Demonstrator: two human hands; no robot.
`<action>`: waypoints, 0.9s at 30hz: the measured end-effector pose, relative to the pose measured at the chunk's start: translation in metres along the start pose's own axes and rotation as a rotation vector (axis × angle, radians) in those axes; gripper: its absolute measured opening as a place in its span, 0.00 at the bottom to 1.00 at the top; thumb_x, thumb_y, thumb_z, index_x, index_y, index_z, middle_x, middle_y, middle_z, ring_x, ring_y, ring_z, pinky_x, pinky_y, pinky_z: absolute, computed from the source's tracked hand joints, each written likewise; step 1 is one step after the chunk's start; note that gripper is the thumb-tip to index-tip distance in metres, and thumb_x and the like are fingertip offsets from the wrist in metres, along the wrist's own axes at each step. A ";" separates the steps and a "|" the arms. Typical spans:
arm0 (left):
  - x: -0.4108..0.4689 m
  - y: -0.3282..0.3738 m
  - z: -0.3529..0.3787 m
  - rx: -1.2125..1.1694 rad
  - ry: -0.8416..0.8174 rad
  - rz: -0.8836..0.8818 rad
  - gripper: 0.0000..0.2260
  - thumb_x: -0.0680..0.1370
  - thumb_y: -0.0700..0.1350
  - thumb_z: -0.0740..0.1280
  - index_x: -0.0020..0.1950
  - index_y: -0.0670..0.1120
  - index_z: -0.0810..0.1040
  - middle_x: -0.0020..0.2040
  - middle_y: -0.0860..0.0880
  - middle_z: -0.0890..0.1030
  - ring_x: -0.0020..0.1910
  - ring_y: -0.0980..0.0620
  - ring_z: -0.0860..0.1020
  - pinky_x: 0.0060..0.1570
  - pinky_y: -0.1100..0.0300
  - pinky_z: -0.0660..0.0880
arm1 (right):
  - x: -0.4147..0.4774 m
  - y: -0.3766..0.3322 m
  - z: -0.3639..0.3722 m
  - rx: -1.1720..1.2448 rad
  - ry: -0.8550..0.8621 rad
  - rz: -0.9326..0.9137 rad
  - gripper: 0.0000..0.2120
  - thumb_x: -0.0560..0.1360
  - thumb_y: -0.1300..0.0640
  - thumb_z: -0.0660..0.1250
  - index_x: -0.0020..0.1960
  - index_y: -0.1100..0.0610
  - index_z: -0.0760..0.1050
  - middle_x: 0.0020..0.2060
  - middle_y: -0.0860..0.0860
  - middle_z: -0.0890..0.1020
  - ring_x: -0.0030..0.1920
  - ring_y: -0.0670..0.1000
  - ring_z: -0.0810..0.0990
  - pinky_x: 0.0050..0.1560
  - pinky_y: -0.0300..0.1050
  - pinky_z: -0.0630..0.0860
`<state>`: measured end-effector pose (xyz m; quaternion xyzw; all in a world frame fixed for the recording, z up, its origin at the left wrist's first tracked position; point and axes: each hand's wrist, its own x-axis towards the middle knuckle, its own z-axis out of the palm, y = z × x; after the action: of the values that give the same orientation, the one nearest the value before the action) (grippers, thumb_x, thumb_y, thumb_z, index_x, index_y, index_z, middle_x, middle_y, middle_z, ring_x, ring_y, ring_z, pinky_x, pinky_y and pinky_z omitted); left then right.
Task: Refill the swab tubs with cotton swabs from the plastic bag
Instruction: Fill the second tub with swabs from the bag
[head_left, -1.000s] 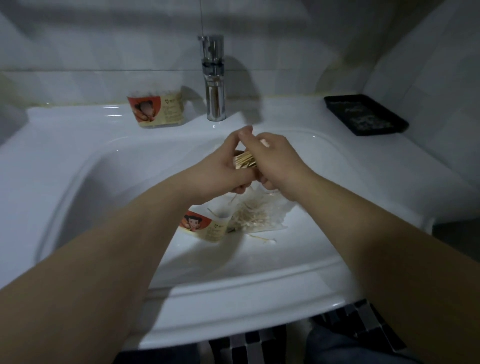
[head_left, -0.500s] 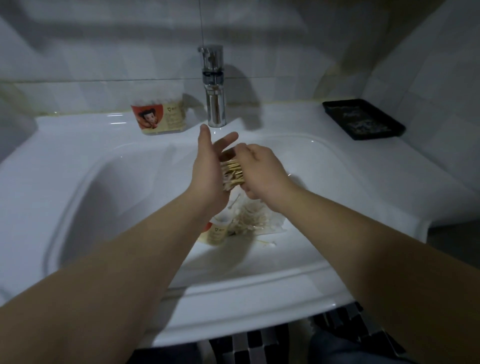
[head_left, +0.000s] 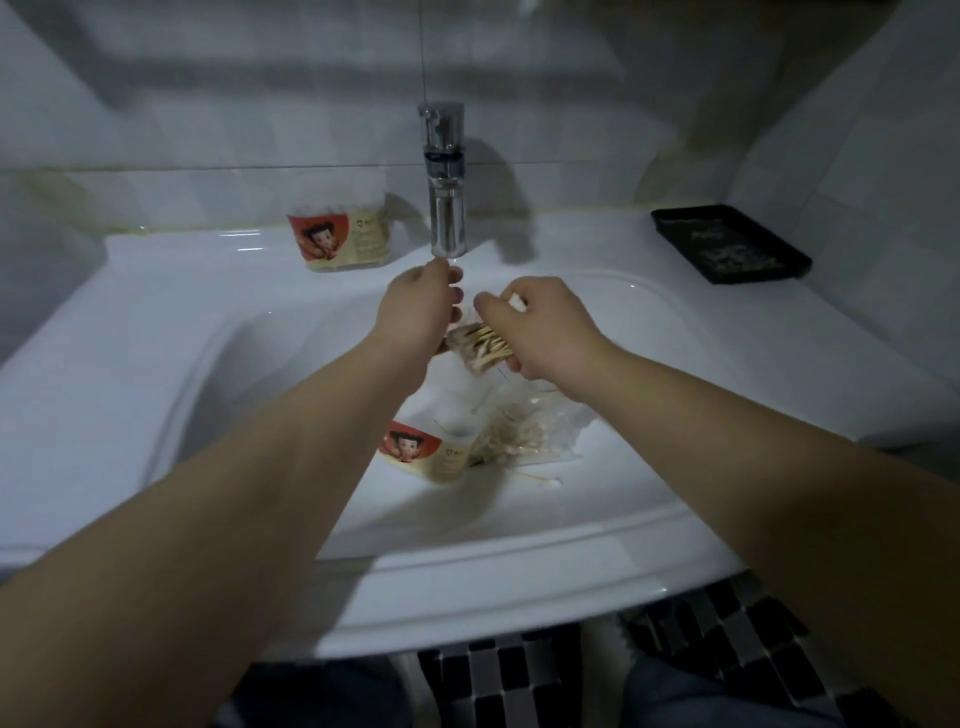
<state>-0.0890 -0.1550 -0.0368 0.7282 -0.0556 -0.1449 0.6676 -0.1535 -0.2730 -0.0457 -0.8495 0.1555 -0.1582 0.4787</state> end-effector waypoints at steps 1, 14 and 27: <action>0.003 0.000 -0.007 0.053 0.019 0.011 0.12 0.83 0.50 0.60 0.60 0.48 0.79 0.53 0.48 0.82 0.58 0.45 0.80 0.53 0.50 0.78 | 0.000 -0.001 0.001 -0.050 -0.026 0.006 0.14 0.79 0.46 0.67 0.40 0.55 0.75 0.27 0.53 0.79 0.23 0.50 0.77 0.23 0.38 0.68; 0.032 -0.049 -0.069 0.336 -0.043 -0.212 0.12 0.82 0.49 0.64 0.61 0.44 0.78 0.54 0.44 0.81 0.51 0.45 0.79 0.54 0.51 0.75 | -0.008 0.018 0.037 -0.244 -0.123 -0.035 0.15 0.79 0.45 0.66 0.46 0.57 0.77 0.36 0.50 0.80 0.32 0.49 0.80 0.33 0.41 0.70; 0.030 -0.067 -0.048 0.637 -0.249 -0.086 0.12 0.85 0.51 0.59 0.61 0.46 0.76 0.43 0.51 0.82 0.44 0.51 0.81 0.42 0.57 0.73 | -0.009 0.021 0.042 -0.561 -0.209 -0.109 0.12 0.79 0.47 0.66 0.47 0.57 0.78 0.42 0.52 0.81 0.45 0.54 0.79 0.43 0.46 0.73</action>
<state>-0.0539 -0.1108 -0.1041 0.8785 -0.1482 -0.2359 0.3881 -0.1462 -0.2481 -0.0858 -0.9673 0.0972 -0.0460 0.2295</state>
